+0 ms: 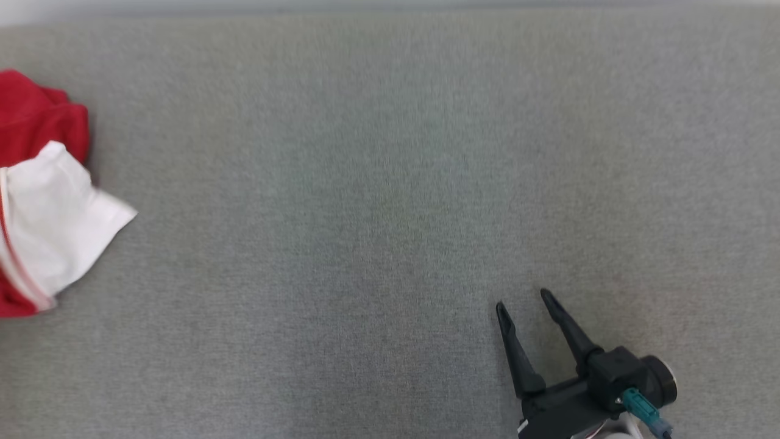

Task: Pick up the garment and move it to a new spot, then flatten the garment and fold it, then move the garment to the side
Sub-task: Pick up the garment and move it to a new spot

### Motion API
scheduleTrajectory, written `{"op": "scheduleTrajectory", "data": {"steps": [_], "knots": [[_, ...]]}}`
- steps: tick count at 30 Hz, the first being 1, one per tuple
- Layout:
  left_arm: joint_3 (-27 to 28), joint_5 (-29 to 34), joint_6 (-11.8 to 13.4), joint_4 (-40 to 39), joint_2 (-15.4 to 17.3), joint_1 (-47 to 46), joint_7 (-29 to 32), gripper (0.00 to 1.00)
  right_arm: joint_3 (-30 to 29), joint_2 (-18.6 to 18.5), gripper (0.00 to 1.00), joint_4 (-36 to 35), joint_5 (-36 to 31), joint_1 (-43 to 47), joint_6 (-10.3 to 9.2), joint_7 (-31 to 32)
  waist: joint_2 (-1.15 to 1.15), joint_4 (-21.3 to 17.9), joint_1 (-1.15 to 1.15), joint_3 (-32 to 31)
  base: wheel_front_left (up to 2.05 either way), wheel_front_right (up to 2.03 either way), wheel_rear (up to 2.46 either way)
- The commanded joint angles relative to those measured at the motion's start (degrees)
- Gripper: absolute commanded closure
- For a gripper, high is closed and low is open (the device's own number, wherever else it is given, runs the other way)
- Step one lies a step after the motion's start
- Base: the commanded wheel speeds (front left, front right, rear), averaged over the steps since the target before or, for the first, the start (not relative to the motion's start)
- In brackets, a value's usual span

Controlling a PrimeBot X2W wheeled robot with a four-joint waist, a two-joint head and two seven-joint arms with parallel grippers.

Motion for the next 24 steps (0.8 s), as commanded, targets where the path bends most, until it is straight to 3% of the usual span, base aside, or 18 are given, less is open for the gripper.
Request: {"op": "scheduleTrajectory", "data": {"steps": [1,10,17,24], "knots": [[-0.01,0.53,-0.23,-0.59,0.68,-0.78,-0.48,1.00,0.16,-0.09,0.00,0.29,0.65,0.92,-0.14,-0.03,0.00,0.60,0.00,-4.74,0.00,0.00,0.00],[-4.67,2.40,-1.86,-7.38,1.21,-7.15,-0.02,1.00,1.15,-0.10,0.00,2.46,4.92,5.11,-0.14,-0.03,0.00,-0.94,0.00,-16.88,0.00,0.00,0.00],[-10.85,1.05,-2.57,-11.16,-4.33,-12.70,1.44,1.00,1.61,-0.11,0.00,2.50,6.50,7.07,-0.14,-0.03,0.00,-6.06,0.00,-21.85,0.00,0.00,0.00],[-16.17,-0.67,-2.90,-13.91,-11.74,-11.53,1.01,1.00,1.90,-0.10,0.00,2.84,6.30,7.56,-0.14,-0.03,0.00,-12.93,0.00,-22.69,0.00,0.00,0.00]]}}
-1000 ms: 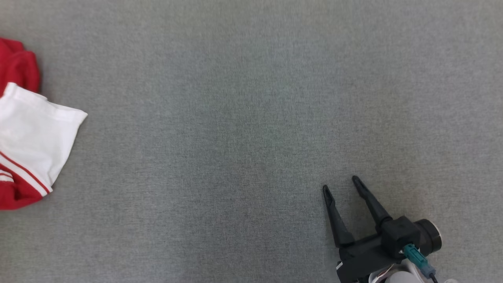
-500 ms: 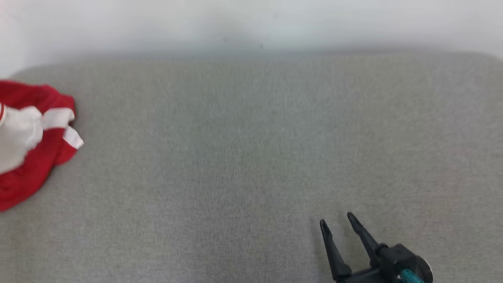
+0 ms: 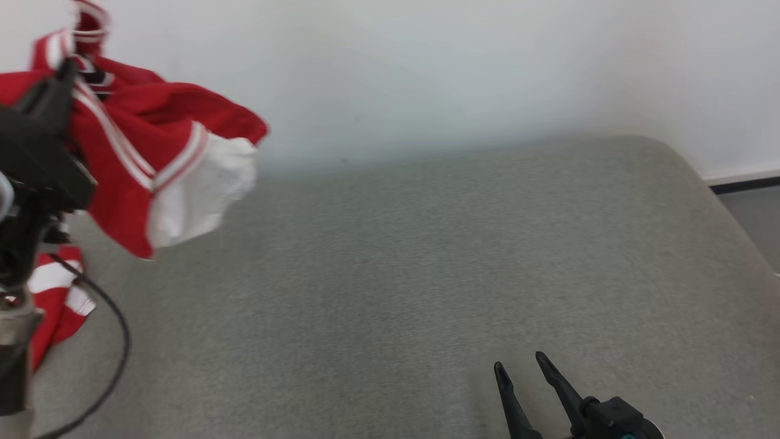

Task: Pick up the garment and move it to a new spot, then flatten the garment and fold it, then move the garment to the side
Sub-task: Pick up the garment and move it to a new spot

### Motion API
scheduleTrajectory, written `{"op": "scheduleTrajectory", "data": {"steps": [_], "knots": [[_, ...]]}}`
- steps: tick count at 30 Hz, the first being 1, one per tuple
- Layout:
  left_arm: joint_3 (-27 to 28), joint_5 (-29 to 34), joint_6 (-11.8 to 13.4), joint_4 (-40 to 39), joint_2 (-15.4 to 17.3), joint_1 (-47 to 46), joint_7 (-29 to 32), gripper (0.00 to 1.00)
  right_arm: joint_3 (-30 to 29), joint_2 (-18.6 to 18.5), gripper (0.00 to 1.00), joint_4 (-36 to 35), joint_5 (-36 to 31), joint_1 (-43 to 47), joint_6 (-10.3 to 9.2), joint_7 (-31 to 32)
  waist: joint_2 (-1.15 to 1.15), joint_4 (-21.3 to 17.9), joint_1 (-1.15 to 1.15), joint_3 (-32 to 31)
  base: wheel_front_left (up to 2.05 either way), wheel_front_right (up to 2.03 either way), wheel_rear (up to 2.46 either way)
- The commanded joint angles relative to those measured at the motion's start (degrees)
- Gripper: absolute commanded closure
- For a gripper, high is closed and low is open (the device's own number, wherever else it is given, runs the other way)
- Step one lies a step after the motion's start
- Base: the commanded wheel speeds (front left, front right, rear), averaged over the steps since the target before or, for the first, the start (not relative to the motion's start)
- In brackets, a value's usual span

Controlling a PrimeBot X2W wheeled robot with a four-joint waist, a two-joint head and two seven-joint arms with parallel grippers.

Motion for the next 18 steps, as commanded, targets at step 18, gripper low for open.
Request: {"op": "scheduleTrajectory", "data": {"steps": [18], "knots": [[-6.77,-0.29,-0.16,9.04,-14.62,19.71,-14.53,1.00,0.78,-0.12,0.00,0.40,-1.27,-1.01,-0.14,-0.03,0.01,-18.33,0.02,2.92,0.00,0.00,0.00]]}}
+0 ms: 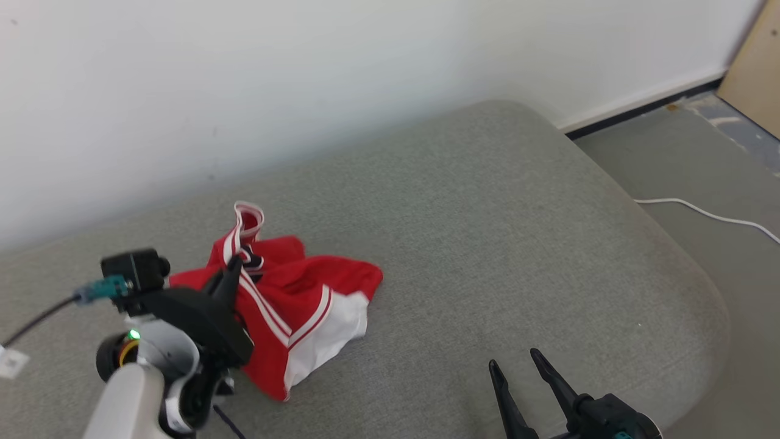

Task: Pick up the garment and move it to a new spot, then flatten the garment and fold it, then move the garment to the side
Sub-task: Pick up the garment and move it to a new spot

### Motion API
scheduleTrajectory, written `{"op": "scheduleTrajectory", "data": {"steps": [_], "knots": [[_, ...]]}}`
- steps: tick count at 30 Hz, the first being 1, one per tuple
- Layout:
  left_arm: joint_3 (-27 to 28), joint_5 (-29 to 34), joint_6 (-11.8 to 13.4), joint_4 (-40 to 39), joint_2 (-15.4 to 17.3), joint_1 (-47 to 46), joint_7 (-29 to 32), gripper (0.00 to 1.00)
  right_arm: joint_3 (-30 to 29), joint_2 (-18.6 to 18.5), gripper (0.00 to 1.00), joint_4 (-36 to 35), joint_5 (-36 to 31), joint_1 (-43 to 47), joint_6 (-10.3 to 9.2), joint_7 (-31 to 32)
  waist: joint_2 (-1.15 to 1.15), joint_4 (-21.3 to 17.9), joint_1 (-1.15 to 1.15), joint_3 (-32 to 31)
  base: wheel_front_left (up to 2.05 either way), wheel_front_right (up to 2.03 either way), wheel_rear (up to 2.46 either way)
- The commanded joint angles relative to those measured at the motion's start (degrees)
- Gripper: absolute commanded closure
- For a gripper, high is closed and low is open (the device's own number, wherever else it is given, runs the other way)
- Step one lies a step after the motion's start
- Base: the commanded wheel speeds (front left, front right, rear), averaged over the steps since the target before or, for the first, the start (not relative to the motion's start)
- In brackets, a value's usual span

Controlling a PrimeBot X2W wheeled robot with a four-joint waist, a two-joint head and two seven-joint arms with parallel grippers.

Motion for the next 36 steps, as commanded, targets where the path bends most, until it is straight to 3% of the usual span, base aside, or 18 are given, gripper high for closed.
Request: {"op": "scheduleTrajectory", "data": {"steps": [1,5,6,7,13,20,28,36], "knots": [[-0.15,0.71,-0.59,1.78,-0.49,1.05,-2.22,1.00,-0.06,-0.07,0.00,-0.18,-0.37,-0.41,-0.14,-0.03,0.00,-2.33,0.00,1.96,0.00,0.00,0.00],[-1.41,2.50,-1.52,9.72,-3.05,1.81,-8.87,0.99,-0.49,-0.06,0.00,-0.08,-0.96,-0.40,-0.14,-0.03,0.00,-1.93,0.00,2.27,0.00,0.00,0.00],[-2.07,3.20,-1.64,11.24,-3.50,1.57,-10.33,0.53,-0.50,-0.06,0.00,-0.02,-1.07,-0.41,-0.14,-0.03,0.00,-1.67,0.00,2.23,0.00,0.00,0.00],[-2.63,3.48,-1.99,12.88,-3.96,1.17,-11.62,0.00,-0.52,-0.06,0.00,0.05,-1.16,-0.43,-0.14,-0.03,0.00,-1.38,0.00,2.15,0.00,0.00,0.00],[-4.31,6.48,-2.13,17.09,-5.47,-0.73,-21.49,0.00,-1.59,-0.07,0.00,0.30,-1.60,0.18,-0.14,-0.03,0.00,1.67,0.00,0.84,0.00,0.00,0.00],[-4.14,8.14,-3.08,12.40,-5.88,4.30,-32.28,0.00,-4.80,-0.08,0.00,-0.16,-2.50,1.87,-0.14,-0.03,0.00,7.37,0.00,-1.62,0.00,0.00,0.00],[1.74,16.36,-3.37,-3.36,-5.10,18.81,-33.71,0.00,-8.74,-0.06,0.00,-0.93,-4.27,4.04,-0.14,-0.03,0.00,13.55,0.00,-3.85,0.00,0.00,0.00],[7.60,23.07,-5.05,-10.49,-6.54,30.11,-33.74,0.00,-11.25,-0.07,0.00,-1.27,-6.70,6.78,-0.14,-0.03,0.00,17.33,0.00,-5.22,0.00,0.00,0.00]]}}
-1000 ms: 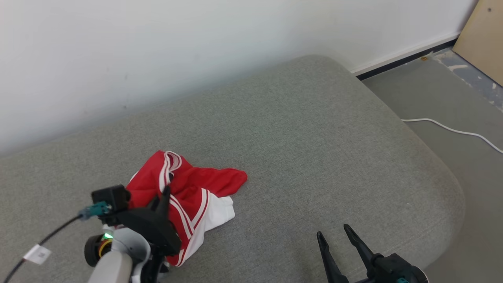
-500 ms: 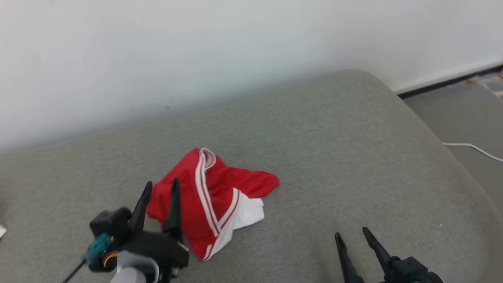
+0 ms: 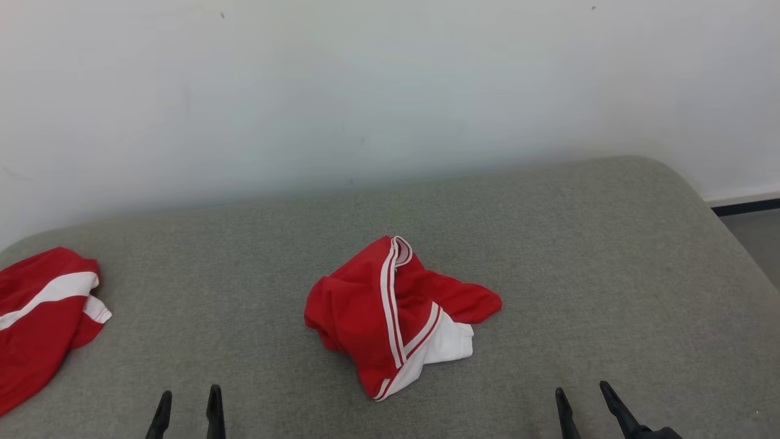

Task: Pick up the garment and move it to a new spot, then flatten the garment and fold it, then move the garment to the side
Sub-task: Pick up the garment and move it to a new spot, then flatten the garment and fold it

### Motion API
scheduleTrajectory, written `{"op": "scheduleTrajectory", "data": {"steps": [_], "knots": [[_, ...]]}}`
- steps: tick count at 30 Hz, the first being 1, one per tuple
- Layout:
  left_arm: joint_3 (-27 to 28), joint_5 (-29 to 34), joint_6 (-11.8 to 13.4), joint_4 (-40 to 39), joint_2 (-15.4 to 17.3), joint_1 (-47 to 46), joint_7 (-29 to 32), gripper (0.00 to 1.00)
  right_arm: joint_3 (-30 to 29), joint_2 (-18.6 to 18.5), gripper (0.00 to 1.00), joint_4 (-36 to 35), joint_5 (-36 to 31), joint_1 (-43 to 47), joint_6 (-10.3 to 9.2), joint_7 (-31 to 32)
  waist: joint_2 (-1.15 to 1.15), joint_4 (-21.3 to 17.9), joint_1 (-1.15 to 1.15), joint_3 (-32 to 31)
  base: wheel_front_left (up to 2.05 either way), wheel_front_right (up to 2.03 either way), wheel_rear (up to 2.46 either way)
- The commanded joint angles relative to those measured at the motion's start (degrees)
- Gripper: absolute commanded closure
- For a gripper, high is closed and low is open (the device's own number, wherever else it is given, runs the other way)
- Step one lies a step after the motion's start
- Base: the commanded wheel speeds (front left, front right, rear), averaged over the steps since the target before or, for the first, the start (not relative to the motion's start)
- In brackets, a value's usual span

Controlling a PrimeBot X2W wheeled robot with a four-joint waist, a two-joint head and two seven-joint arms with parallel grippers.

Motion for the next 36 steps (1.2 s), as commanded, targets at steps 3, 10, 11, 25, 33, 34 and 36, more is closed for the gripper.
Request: {"op": "scheduleTrajectory", "data": {"steps": [3,10,11,25,33,34,36], "knots": [[1.42,1.79,-0.67,-0.90,-0.51,3.63,-0.18,0.00,-0.68,-0.06,0.00,-0.18,-0.54,1.17,-0.14,-0.03,0.00,2.44,0.01,-1.70,0.00,0.00,0.00],[5.22,3.26,-1.23,-1.97,-1.22,9.04,-0.18,0.00,-0.71,-0.06,0.00,0.24,-0.79,2.10,-0.14,-0.03,0.00,2.89,0.01,-1.99,0.00,0.00,0.00],[5.48,3.24,-1.31,-1.66,-1.27,9.43,-0.19,0.00,-0.66,-0.06,0.00,0.38,-0.90,2.13,-0.14,-0.03,0.00,2.93,0.01,-1.99,0.00,0.00,0.00],[4.19,1.92,-1.39,2.19,-1.05,8.17,-0.19,0.00,0.30,-0.06,0.00,1.01,-0.18,1.28,-0.14,-0.03,0.00,2.43,0.01,-1.70,0.00,0.00,0.00],[3.47,1.33,-1.33,2.82,-0.57,7.66,-0.19,0.00,1.22,-0.06,0.00,1.31,0.61,1.02,-0.14,-0.03,0.00,3.01,0.01,-1.53,0.00,0.00,0.00],[3.44,1.26,-1.33,2.83,-0.53,7.68,-0.19,0.00,1.45,-0.06,0.00,1.19,0.82,0.90,-0.14,-0.03,0.00,3.13,0.01,-1.52,0.00,0.00,0.00],[3.23,1.16,-1.33,2.91,-0.33,7.68,-0.19,0.00,2.05,-0.06,0.00,0.66,1.50,0.66,-0.14,-0.03,0.00,3.48,0.01,-1.54,0.00,0.00,0.00]]}}
